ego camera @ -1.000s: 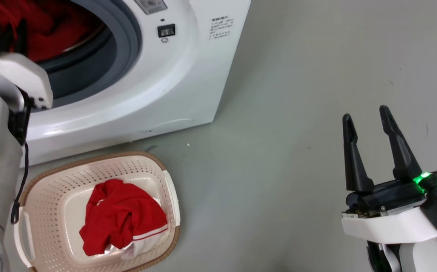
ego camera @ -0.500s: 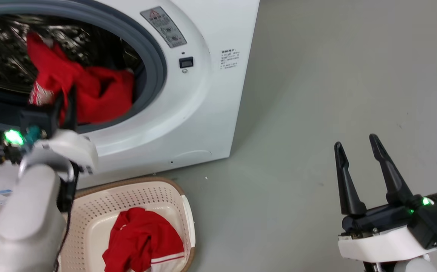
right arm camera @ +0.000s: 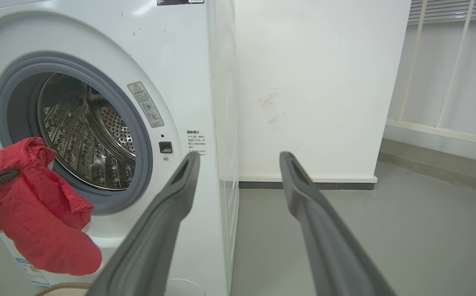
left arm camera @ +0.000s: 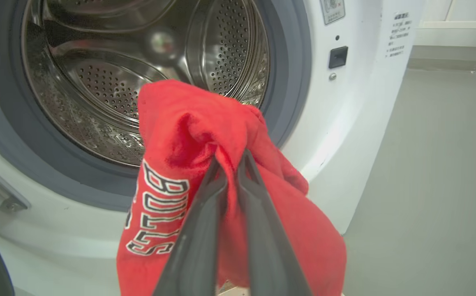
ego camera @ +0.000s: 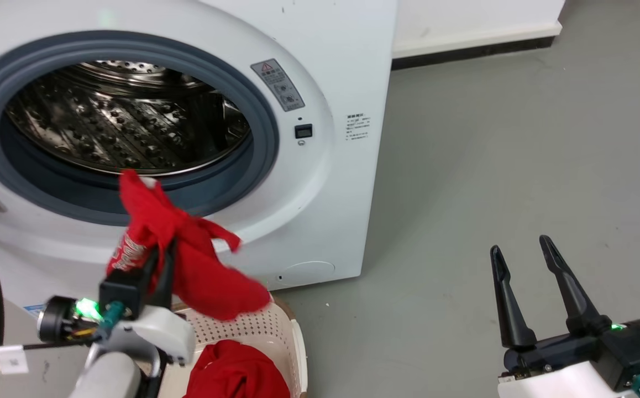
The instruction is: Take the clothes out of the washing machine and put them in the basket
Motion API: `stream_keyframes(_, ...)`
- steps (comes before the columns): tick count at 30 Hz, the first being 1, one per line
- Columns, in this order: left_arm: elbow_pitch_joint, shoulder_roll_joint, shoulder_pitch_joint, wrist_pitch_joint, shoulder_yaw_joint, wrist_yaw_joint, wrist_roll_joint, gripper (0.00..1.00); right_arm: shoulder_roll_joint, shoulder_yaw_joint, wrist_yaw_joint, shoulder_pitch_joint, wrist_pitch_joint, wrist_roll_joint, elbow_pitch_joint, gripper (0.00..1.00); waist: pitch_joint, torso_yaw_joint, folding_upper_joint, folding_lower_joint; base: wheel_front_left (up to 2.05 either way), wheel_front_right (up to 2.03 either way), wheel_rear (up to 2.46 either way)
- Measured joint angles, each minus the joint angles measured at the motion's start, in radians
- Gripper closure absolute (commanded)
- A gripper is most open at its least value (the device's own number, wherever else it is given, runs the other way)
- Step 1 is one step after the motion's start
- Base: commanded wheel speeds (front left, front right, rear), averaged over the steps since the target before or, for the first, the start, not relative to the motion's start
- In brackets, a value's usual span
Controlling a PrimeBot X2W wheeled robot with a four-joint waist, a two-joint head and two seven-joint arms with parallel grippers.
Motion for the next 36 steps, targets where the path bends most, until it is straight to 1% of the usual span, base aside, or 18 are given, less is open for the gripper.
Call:
stream_keyframes(6,-0.026,-0.008,0.069,0.016,-0.033,-0.005,-0.003,1.00,0.000,0.002,0.000,0.011,0.000,-0.007,0.001,0.00,-0.014,0.024,0.0000,0.0000,0.00,0.00,0.00)
stream_keyframes(13,0.045,-0.023,0.091,0.021,-0.064,-0.035,-0.017,1.00,0.000,0.010,0.000,-0.012,0.000,-0.008,-0.008,0.00,0.034,0.016,0.0000,0.0002,0.00,0.00,0.00)
stream_keyframes(18,0.154,-0.042,0.078,0.019,-0.075,-0.060,-0.028,1.00,0.000,0.010,0.000,-0.055,0.000,-0.014,-0.018,0.00,0.095,0.004,0.0000,0.0003,0.00,0.00,0.00)
stream_keyframes(24,0.324,-0.072,0.013,0.012,-0.087,-0.100,-0.038,1.00,0.000,-0.001,0.000,-0.110,0.000,-0.010,-0.030,0.00,0.191,-0.014,0.0000,0.0003,0.00,0.00,0.00)
stream_keyframes(32,0.564,-0.100,-0.118,0.004,-0.102,-0.150,-0.033,1.00,0.000,-0.001,0.000,-0.175,0.000,0.007,-0.045,0.00,0.334,-0.034,0.0000,0.0004,0.00,0.00,0.00)
stream_keyframes(36,0.655,-0.101,-0.195,0.003,-0.113,-0.167,-0.019,1.00,0.000,-0.001,0.000,-0.211,0.000,0.015,-0.054,0.00,0.406,-0.041,0.0000,0.0004,0.00,0.00,0.00)
